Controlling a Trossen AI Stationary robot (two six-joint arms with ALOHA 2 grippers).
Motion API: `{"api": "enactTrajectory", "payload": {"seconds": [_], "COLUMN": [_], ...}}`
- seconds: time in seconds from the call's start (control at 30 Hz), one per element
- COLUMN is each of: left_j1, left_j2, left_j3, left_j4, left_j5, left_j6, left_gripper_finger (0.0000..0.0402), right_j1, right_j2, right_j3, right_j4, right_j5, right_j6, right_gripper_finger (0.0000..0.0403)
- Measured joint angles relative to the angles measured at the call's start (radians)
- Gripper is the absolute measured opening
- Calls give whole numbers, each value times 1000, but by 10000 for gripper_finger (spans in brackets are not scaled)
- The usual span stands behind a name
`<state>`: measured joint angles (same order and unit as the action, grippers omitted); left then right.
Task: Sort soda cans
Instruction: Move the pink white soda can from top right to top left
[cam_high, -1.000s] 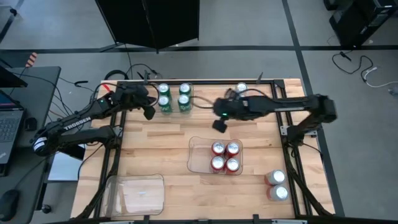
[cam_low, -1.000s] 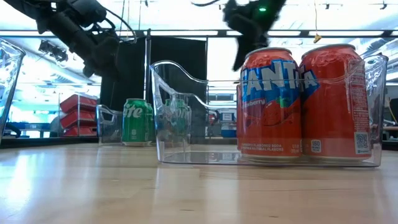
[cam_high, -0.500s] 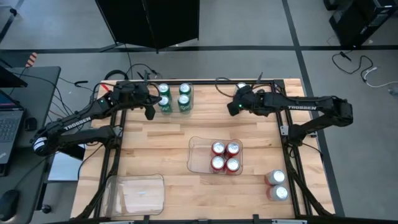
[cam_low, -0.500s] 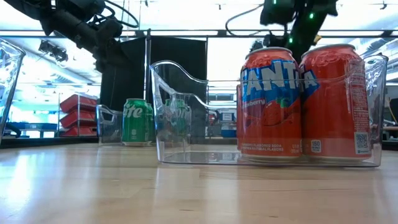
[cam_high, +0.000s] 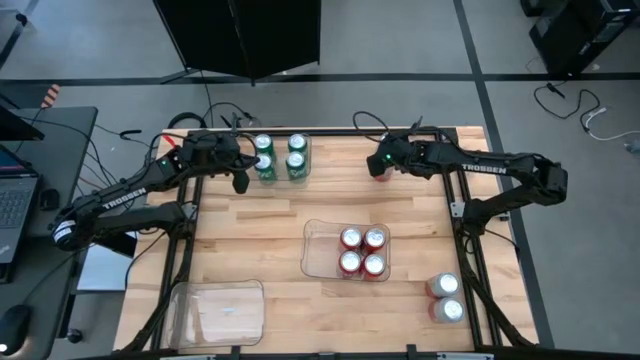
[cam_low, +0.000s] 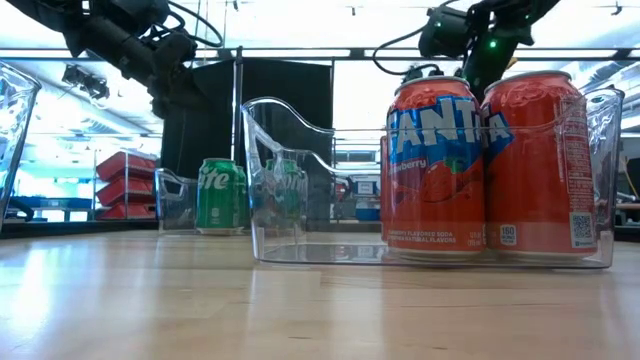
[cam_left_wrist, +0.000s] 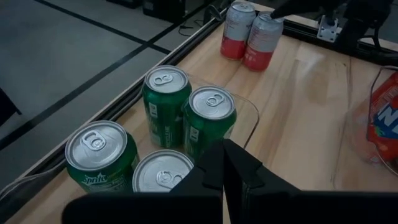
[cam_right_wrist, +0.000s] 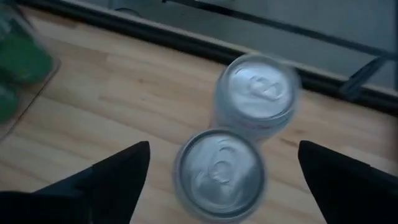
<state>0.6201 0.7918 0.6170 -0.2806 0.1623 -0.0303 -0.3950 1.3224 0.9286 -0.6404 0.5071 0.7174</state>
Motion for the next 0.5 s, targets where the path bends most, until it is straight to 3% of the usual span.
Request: {"api": "enactTrajectory", "payload": {"seconds": [0.33, 0.5], "left_j1": [0, 0], "left_j2": [0, 0], "left_j3": [0, 0], "left_j4": [-2, -2], "left_j5": [0, 0], "left_j6": [4, 19], "left_gripper_finger": [0, 0], "right_j1": [-17, -16], "right_j2": [2, 6], "right_j3": [-163, -196], "right_j4": [178, 244], "right_j5": [-33, -41], "right_j6": [18, -3], "right_gripper_finger": [366, 319]}}
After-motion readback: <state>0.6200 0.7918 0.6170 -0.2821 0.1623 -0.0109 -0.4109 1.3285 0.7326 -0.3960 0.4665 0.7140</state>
